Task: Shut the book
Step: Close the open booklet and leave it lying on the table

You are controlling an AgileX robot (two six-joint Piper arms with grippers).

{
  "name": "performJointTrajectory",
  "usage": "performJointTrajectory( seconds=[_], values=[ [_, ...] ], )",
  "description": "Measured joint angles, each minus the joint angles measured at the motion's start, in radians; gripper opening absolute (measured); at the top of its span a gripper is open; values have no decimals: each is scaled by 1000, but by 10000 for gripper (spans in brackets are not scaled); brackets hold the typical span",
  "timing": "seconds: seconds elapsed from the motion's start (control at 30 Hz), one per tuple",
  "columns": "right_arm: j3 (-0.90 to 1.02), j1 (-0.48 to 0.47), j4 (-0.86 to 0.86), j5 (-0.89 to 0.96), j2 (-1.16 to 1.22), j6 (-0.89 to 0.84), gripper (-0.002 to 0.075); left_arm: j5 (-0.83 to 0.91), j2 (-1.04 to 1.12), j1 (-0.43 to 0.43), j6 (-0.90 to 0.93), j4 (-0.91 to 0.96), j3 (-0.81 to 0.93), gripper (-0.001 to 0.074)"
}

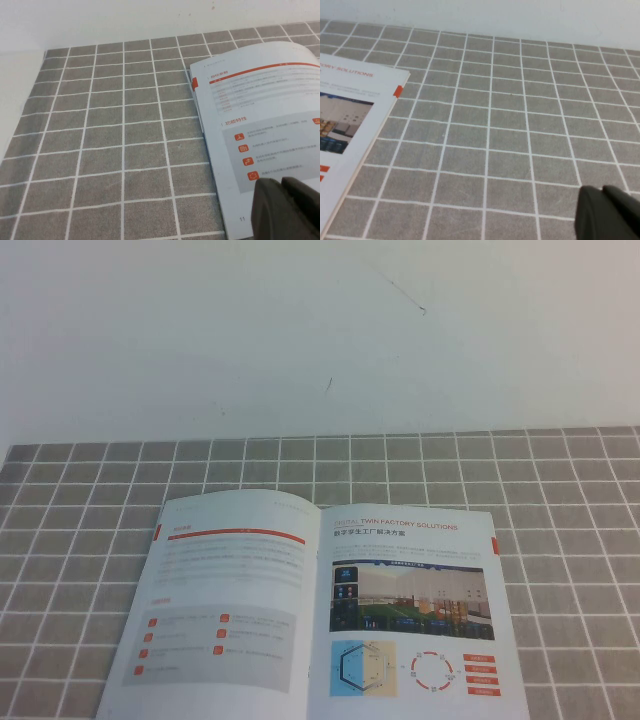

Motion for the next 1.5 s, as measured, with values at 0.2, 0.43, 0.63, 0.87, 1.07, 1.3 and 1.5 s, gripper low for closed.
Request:
performJointTrajectory(
  seconds=[0.2, 0.43, 0.63, 0.87, 1.07, 1.3, 1.5],
  values=[
    [0, 0, 0, 0, 0, 0, -3, 0, 0, 0, 0, 0, 0, -3],
    [0, 0, 0, 0, 0, 0, -3, 0, 0, 0, 0, 0, 0, -3],
    [0, 0, 0, 0, 0, 0, -3, -1, 0, 0, 0, 0, 0, -3],
    [0, 0, 0, 0, 0, 0, -3, -1, 0, 0, 1, 0, 0, -3],
    [0, 0, 0, 0, 0, 0, -3, -1, 0, 0, 1, 0, 0, -4],
    [0, 0, 0, 0, 0, 0, -3, -1, 0, 0, 1, 0, 0, -4],
    [2, 0, 0, -4, 0, 0, -3, -23, 0, 0, 1, 0, 2, -4]
  ],
)
